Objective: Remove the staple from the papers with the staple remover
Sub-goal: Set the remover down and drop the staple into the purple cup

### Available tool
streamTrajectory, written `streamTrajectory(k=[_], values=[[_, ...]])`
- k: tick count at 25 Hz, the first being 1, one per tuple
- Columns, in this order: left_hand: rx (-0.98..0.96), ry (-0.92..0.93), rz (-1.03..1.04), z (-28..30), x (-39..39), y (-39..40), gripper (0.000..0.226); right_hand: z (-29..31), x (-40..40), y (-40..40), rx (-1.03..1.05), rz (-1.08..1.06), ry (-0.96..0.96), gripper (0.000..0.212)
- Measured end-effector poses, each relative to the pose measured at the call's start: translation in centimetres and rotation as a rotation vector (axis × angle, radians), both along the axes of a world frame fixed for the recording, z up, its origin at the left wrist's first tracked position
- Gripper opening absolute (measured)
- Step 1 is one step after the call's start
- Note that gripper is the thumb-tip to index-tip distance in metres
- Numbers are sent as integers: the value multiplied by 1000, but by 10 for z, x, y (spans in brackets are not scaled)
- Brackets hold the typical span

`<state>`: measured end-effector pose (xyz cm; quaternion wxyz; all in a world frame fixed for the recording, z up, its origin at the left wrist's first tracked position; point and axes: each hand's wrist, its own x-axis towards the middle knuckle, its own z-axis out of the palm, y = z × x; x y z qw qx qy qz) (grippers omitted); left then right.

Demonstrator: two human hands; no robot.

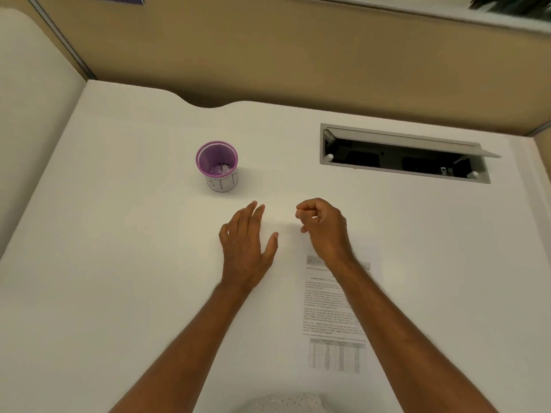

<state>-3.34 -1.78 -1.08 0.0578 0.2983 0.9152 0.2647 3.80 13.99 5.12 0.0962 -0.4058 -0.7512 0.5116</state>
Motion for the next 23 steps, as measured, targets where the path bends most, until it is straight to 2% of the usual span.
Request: streamTrajectory(k=[3,7,10,14,19,23], values=[[152,37,202,21,-41,2,68,20,-45,4,3,46,59,13],[284,2,394,36,-86,11,82,37,-110,0,93,144,74,10],[310,-33,405,38,-112,20,92,37,-150,-11,285,287,47,8],[333,-100,396,30,-129,26,97,23,-177,-21,485,455,-19,18],[406,-202,399,22,-139,27,94,7,-193,-22,434,463,-104,31],[423,-196,398,17,-142,25,92,1,-195,-21,407,422,-96,28]])
